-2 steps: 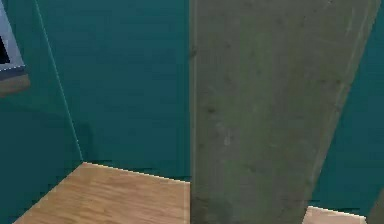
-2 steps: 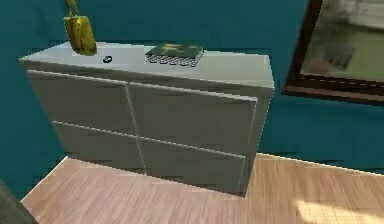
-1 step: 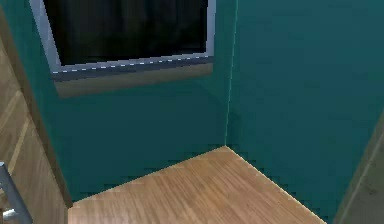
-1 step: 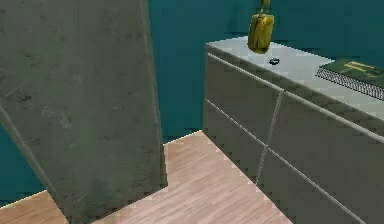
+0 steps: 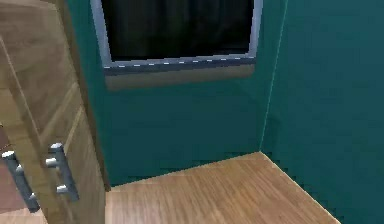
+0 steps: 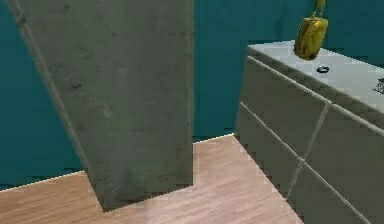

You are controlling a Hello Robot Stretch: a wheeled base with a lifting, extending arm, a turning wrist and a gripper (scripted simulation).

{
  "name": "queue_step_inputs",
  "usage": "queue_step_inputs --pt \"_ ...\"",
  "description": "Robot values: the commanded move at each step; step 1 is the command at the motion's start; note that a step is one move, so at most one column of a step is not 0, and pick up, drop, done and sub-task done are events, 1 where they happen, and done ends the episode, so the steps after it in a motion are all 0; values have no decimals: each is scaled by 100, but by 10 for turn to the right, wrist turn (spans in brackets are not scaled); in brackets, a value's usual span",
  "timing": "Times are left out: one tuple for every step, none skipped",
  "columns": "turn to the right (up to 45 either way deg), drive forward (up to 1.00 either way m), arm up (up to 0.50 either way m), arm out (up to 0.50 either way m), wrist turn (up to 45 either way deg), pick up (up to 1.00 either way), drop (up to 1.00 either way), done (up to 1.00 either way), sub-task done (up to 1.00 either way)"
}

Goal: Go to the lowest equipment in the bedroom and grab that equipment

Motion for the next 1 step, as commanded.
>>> queue_step_inputs --pt "0 70 0 0 0 0 0 0 0"
